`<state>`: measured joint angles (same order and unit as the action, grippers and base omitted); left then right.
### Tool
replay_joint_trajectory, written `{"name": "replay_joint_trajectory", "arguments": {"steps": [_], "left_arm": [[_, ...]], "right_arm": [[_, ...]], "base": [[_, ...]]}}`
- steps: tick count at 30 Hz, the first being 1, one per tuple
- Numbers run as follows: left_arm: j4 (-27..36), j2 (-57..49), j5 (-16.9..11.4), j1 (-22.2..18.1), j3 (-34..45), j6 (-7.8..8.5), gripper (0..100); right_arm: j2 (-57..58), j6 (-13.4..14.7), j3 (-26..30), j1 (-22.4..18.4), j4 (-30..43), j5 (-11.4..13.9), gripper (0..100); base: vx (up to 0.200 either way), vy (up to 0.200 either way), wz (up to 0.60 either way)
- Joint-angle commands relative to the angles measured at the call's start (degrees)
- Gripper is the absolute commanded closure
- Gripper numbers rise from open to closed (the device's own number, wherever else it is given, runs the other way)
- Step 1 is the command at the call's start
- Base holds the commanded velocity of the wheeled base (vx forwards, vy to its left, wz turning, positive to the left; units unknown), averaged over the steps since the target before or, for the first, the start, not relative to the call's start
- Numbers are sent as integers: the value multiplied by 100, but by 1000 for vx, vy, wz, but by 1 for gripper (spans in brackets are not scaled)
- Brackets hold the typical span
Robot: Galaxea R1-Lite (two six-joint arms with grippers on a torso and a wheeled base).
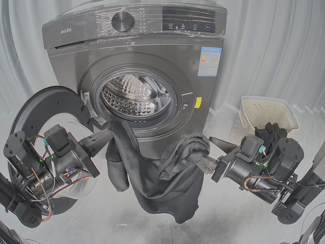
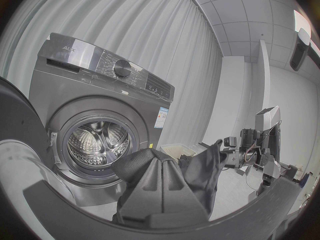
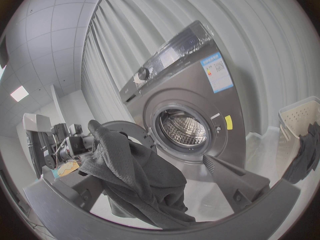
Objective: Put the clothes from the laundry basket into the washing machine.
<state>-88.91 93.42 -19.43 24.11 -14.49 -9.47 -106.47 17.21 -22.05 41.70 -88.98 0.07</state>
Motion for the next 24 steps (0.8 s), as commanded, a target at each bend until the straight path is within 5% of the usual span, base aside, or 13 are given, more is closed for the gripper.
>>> {"name": "replay_joint_trajectory", "arguments": {"steps": [1, 16, 24], "left_arm": [[-4, 10, 1, -29, -1, -2, 100], [5, 1, 10, -73, -10, -11, 100], [14, 1, -26, -548, -45, -20, 100]], "right_arm": [[250, 10, -124, 4, -5, 10, 0], [522, 247, -370, -83, -5, -42, 0], [593, 247, -818, -338, -5, -51, 0]], "base": [[0, 0, 0], [0, 0, 0], [0, 0, 0]]}}
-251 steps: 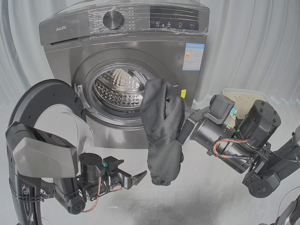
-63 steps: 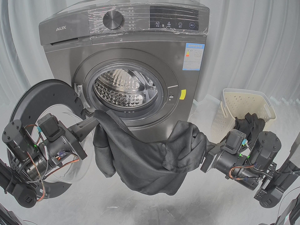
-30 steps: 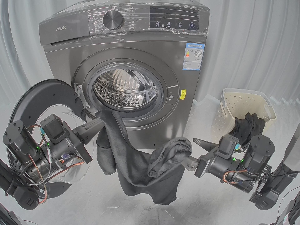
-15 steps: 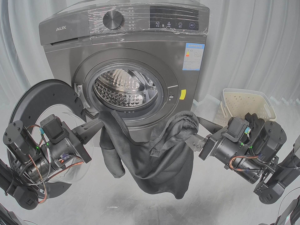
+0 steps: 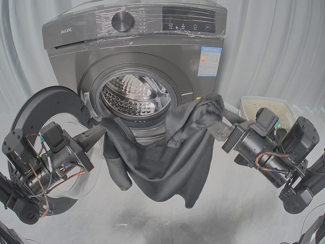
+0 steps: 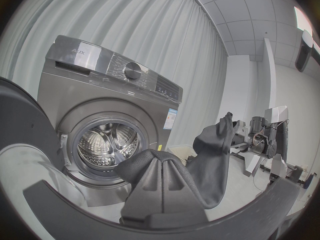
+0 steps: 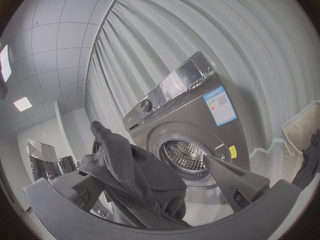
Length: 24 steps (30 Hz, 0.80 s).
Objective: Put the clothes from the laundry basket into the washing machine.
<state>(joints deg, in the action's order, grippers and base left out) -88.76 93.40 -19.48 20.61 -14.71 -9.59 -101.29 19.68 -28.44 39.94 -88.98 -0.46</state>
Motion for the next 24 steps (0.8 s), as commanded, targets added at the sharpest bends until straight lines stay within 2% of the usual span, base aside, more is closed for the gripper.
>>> {"name": "replay_joint_trajectory", "arguments": {"steps": [1, 11, 24], "left_arm": [[-1, 2, -38, -321, -40, -7, 100], [-1, 55, -73, -594, -49, -16, 100], [8, 108, -82, -857, -119, -16, 100]], "right_arm": [[83, 1, -197, -206, -5, 2, 0], [101, 1, -382, -671, 3, 11, 0], [110, 1, -566, -733, 3, -6, 0]], "base": [[0, 0, 0], [0, 0, 0], [0, 0, 0]]}}
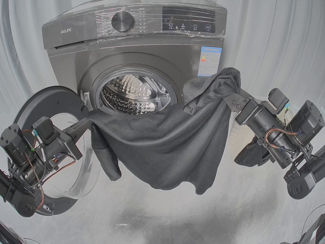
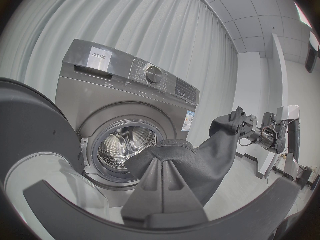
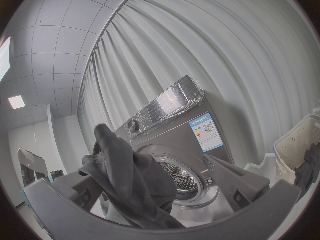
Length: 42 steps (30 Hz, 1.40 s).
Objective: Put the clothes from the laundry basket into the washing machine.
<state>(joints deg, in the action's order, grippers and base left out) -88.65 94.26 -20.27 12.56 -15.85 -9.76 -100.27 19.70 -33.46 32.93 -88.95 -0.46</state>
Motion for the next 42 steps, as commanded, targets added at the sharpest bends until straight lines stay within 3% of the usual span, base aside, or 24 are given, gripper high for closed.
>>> {"name": "replay_joint_trajectory", "arguments": {"steps": [1, 28, 30, 42], "left_arm": [[-3, 31, 6, -60, -6, 1, 100], [-12, 58, -3, -34, -6, -8, 100], [-12, 49, -3, -25, -6, -8, 100], [-12, 40, -3, 1, -6, -8, 100]], "right_arm": [[7, -1, -73, -41, 1, 2, 0], [-37, 8, -29, 56, 1, -6, 0], [-46, -1, -37, 65, 1, -147, 0], [-54, -1, -11, 82, 1, -165, 0]], "base": [[0, 0, 0], [0, 0, 0], [0, 0, 0], [0, 0, 0]]}}
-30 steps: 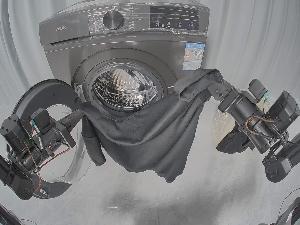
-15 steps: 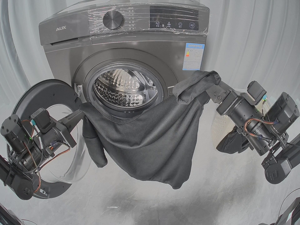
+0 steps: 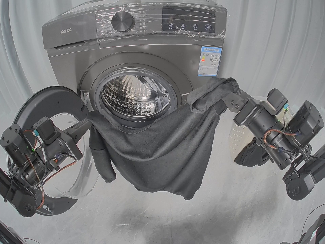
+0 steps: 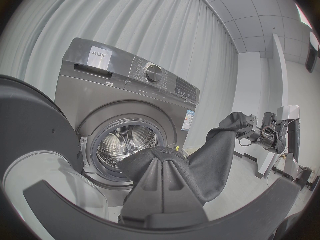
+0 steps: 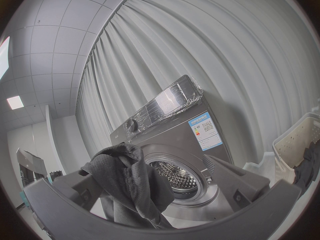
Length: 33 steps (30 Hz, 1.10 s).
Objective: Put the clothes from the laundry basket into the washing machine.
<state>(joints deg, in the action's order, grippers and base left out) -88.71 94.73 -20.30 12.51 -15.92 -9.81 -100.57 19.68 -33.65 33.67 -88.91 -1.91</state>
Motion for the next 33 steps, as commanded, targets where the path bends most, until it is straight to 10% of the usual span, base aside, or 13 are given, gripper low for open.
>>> {"name": "replay_joint_trajectory", "arguments": {"steps": [1, 2, 22, 23, 33], "left_arm": [[-6, -7, -1, 6, 1, -3, 100], [3, -7, -1, 6, 1, -3, 100], [-6, 45, -9, 155, 414, 23, 100], [3, 107, -9, 261, 599, 41, 0], [-15, 669, 17, 1377, 1258, 278, 0]], "right_arm": [[-24, 1, 34, 17, -4, -37, 0], [-24, -8, 69, 43, -4, -37, 100], [20, -16, -10, 245, 75, 24, 100], [11, -25, -63, 342, 102, 24, 100], [-41, -16, -784, 483, 717, 24, 100]], "base": [[0, 0, 0], [0, 0, 0], [0, 0, 0], [0, 0, 0], [0, 0, 0]]}}
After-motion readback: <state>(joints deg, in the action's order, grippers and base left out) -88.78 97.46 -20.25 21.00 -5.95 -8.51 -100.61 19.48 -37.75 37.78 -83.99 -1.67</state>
